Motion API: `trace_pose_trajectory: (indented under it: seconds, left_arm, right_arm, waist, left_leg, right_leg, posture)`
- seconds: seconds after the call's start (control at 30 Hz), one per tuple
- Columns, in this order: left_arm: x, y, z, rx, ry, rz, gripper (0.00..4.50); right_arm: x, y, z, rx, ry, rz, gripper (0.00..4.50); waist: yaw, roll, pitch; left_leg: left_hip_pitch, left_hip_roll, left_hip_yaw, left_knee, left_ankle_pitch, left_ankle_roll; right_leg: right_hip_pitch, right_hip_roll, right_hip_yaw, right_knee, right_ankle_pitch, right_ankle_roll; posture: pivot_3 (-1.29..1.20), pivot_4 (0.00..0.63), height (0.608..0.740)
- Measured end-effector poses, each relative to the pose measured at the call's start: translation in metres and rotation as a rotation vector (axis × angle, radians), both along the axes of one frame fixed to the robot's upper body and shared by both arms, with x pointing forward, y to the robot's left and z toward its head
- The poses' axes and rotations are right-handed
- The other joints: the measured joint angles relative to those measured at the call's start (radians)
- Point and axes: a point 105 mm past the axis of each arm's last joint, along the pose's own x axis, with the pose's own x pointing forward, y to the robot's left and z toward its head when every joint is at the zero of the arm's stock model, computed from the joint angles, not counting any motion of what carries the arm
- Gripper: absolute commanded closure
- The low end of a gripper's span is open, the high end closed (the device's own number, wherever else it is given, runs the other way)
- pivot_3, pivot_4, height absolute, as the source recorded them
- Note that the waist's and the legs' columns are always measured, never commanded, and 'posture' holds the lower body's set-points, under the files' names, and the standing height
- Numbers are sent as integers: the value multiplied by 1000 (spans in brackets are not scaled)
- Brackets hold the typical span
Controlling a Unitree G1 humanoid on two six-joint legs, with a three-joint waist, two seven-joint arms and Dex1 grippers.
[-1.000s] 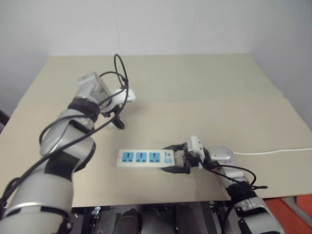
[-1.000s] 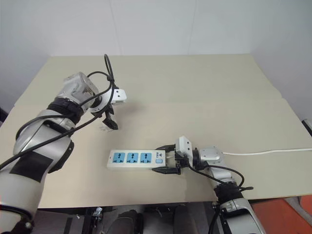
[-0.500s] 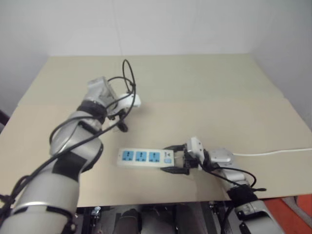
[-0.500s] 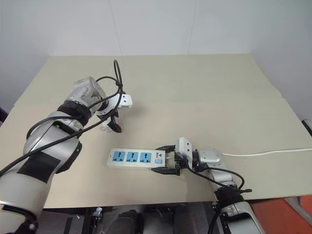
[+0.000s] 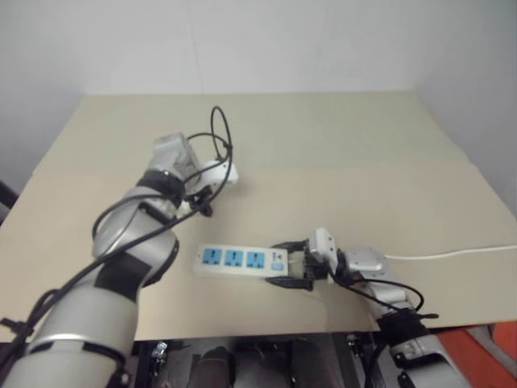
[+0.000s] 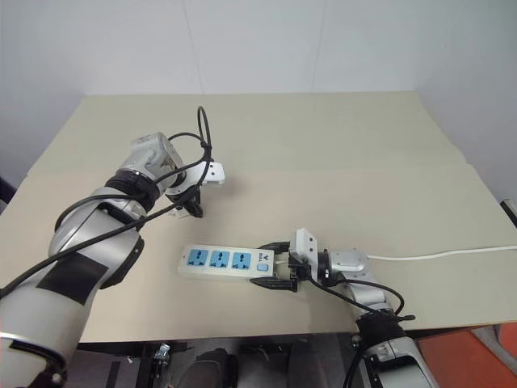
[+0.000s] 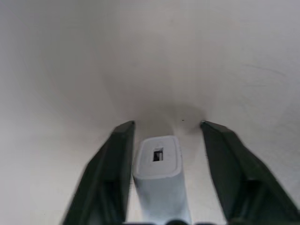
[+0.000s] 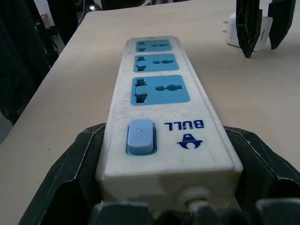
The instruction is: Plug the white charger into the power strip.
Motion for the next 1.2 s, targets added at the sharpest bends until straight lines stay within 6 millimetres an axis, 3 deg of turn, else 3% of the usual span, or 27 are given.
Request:
trace_pose_trajectory:
  seconds: [0.07,0.33,0.43,0.53,0.67,0.77,0.87,0.97,1.1,1.2]
  left_arm:
    - [0,1,0,4,0,2,3496]
    - [2,1,0,13,-19,0,3492]
    - [5,-2,6,-56,-54,13,3492]
    - [9,-9,27,-171,-99,3,3492]
    - [7,-13,72,-385,-196,-33,3492]
    - [-5,-12,86,-565,-203,-44,3492]
    - [-27,-9,76,-750,-133,-34,3492]
    - [-54,-17,63,-961,-102,-66,3492]
    - [-78,-29,74,-1214,-196,-133,3492]
    - [-93,-38,71,-1385,-222,-150,3492]
  right_arm:
    - [0,0,0,0,0,-2,1058]
    - [0,1,0,-1,-1,-4,1058]
    - [0,1,0,-1,-3,-3,1058]
    - [-2,1,0,-1,-6,-2,1058]
    - [-3,1,1,-1,-10,2,1058]
    - [-4,0,0,-4,-8,8,1058]
    - [-5,-1,0,-9,-7,19,1058]
    - [-5,-4,0,-16,-4,28,1058]
    - [-5,-5,-1,-19,0,29,1058]
    - [-5,-6,-2,-20,1,29,1058]
  waist:
    - [0,0,0]
    - [-1,0,0]
    - [-2,0,0]
    - [-2,0,0]
    - [-5,0,0]
    - [-3,0,0]
    - [-3,0,0]
    - [1,0,0]
    - [6,0,-1]
    - [6,-1,-4]
  left_leg:
    - [0,0,0,0,0,0]
    - [1,0,0,1,0,0]
    - [0,0,-1,1,0,0]
    - [-1,0,-2,1,0,0]
    - [-1,0,-5,-1,0,0]
    - [0,0,-7,-2,0,0]
    - [0,0,-8,-1,0,0]
    - [-1,0,-10,-1,0,0]
    - [0,0,-10,0,0,0]
    - [1,0,-9,0,0,-1]
  right_leg:
    - [0,0,0,0,0,0]
    - [0,0,0,4,0,0]
    - [-1,0,0,4,0,0]
    - [-2,0,0,4,0,0]
    - [-3,0,1,3,0,0]
    - [-2,0,1,3,0,1]
    - [-3,-1,1,4,0,1]
    - [-3,-1,1,3,0,0]
    - [-1,-2,1,3,0,0]
    - [-1,-2,2,3,0,0]
  posture:
    - [0,150,740]
    - [0,150,740]
    - [0,150,740]
    - [0,150,740]
    - [0,150,740]
    - [0,150,740]
    - [0,150,740]
    - [0,150,740]
    - [0,150,740]
    - [0,150,740]
